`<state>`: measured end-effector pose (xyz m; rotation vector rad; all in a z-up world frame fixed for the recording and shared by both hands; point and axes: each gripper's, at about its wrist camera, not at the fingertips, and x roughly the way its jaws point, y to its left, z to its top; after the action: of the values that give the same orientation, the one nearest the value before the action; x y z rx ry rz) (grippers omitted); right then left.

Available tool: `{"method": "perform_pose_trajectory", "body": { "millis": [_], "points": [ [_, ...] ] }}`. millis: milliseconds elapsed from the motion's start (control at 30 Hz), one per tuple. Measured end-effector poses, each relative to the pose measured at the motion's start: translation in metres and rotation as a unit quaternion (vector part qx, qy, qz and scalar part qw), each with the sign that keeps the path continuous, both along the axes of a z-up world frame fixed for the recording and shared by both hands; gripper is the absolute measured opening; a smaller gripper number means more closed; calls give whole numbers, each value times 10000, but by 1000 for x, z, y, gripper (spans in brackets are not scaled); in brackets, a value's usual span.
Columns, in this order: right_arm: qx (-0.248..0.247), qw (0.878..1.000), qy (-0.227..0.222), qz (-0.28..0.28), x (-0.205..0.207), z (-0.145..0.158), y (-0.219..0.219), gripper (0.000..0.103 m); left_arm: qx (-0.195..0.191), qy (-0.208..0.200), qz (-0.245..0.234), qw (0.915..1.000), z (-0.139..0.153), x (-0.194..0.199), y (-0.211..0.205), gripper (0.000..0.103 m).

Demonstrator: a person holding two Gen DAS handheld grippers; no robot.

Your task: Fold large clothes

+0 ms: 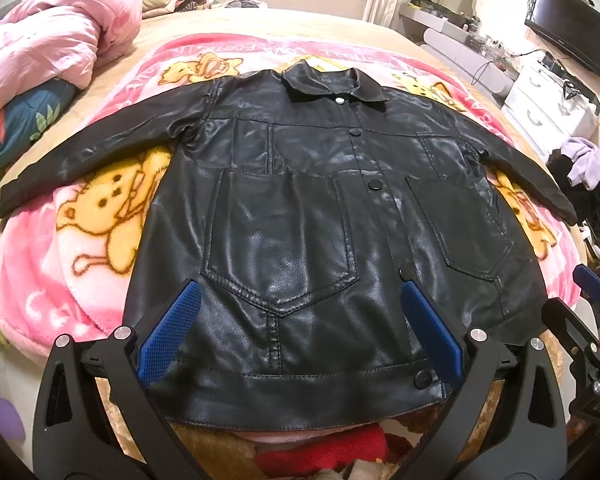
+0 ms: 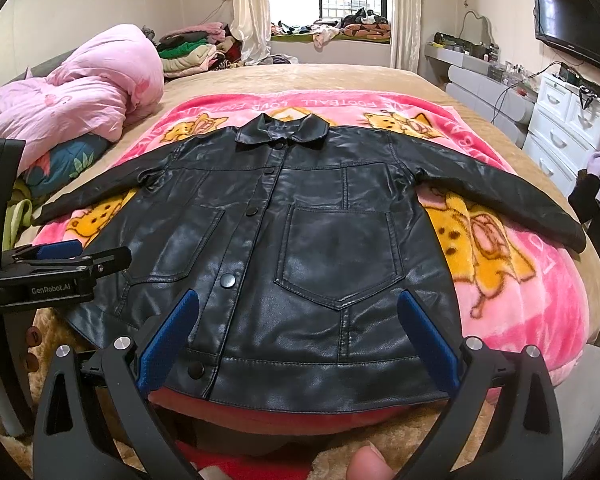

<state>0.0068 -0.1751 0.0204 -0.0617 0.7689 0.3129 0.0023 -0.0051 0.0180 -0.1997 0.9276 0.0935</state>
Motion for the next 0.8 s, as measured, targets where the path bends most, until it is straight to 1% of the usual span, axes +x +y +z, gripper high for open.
{"method": "perform_pose_trajectory", "body": {
  "millis": [800],
  "points": [
    [28,10000,-76,6,-2,9,6,99,32,-47,-52,10000,1,1,-3,94]
  ]
}}
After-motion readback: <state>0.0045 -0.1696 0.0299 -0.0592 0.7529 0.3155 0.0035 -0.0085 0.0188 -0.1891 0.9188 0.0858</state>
